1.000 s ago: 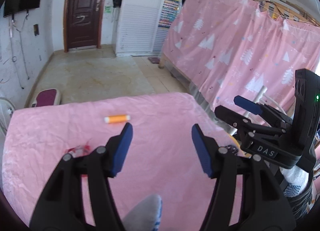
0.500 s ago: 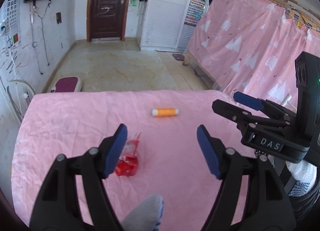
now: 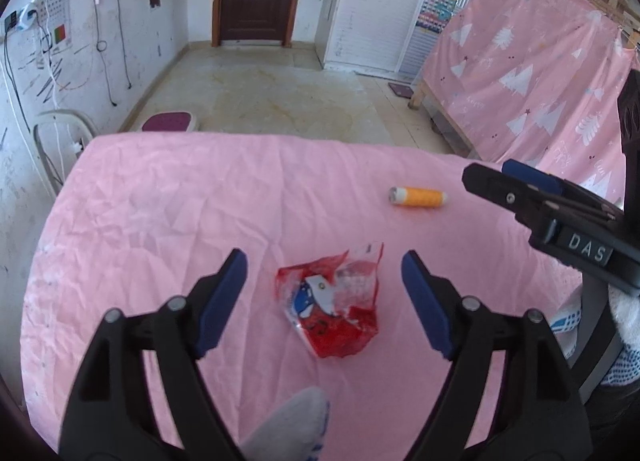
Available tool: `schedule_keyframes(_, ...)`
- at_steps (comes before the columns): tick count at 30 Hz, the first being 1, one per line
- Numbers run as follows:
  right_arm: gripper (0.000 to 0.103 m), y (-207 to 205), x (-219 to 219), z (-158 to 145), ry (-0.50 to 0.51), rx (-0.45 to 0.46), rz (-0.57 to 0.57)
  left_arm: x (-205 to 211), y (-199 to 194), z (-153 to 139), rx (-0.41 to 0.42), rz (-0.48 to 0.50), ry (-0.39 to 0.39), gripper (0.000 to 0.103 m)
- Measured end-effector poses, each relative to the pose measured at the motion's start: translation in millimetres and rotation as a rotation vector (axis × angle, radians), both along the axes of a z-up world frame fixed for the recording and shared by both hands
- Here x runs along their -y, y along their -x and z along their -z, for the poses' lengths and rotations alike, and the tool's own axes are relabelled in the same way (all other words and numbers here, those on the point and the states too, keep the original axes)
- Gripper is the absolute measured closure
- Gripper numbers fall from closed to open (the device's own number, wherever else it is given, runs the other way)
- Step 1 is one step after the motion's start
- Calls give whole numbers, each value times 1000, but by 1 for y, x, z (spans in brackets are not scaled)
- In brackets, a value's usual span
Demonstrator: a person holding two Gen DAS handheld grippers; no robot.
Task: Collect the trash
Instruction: 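Grasp the red plastic bag with the left gripper while the right gripper grasps the orange thread spool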
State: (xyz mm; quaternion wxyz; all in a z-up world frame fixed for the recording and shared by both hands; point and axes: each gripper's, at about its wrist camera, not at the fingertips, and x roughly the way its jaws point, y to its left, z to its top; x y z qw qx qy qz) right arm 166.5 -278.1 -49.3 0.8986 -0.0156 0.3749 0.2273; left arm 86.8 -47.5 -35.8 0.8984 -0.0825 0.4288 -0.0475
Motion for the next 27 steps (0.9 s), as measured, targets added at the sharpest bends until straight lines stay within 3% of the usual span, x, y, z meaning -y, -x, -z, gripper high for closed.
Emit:
schedule_keyframes(12, 33, -32, -29, 33, 55, -70, -22, 12, -14, 24, -69, 31, -45, 27)
schedule_keyframes(16, 33, -37, -33, 42, 74, -84, -28, 18, -12, 27, -68, 40, -75, 46)
schedule_keyframes(18, 33, -40, -36, 45, 83, -91, -31, 20, -11, 27, -63, 44, -77, 51)
schedule_keyframes(27, 34, -42, -44, 57, 118, -105, -33, 14, -5, 28, -53, 42, -50, 56)
